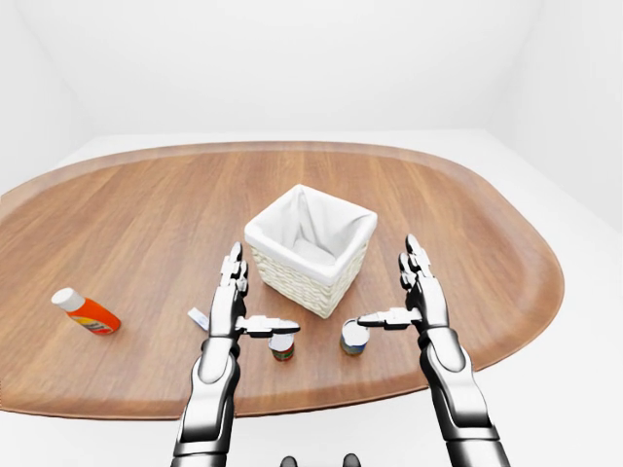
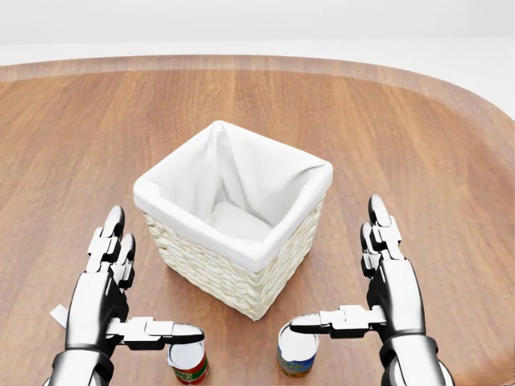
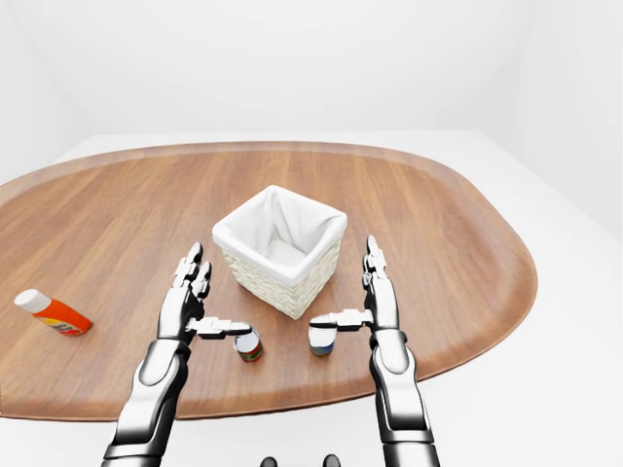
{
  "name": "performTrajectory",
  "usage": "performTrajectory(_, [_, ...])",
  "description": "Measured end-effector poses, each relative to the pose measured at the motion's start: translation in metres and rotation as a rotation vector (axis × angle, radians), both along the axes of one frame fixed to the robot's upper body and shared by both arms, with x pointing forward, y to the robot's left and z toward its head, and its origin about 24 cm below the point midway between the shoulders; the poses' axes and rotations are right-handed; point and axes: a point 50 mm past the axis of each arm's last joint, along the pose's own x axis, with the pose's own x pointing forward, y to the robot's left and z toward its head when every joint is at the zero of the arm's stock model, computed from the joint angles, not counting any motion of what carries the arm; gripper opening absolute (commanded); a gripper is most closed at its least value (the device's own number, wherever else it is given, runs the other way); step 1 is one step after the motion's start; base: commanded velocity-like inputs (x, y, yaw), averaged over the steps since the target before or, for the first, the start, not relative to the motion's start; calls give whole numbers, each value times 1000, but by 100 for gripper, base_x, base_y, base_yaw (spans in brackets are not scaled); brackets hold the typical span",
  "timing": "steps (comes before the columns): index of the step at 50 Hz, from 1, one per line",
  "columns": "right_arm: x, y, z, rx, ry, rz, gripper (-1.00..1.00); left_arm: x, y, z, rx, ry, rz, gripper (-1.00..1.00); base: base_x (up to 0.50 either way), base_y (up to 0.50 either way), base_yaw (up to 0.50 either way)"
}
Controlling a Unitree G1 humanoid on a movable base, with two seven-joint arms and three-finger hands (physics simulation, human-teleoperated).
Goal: Pick up the alphabet soup and the cream cheese box, and put them in the basket.
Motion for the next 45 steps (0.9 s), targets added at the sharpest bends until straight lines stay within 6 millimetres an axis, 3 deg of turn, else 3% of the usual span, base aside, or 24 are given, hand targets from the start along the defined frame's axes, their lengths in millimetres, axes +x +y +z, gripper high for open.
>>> performTrajectory(18, [-3, -1, 0, -48, 14, -8, 100, 0, 0, 0, 1, 0, -2, 100, 0, 0, 0])
performTrajectory(31, [-6, 0, 0, -105, -2, -9, 100, -1, -1, 0, -2, 0, -6, 100, 9, 46, 0])
performTrajectory(45, [-6, -3, 4, -83, -1, -19, 100, -1, 0, 0, 2, 0, -8, 100, 4, 0, 0])
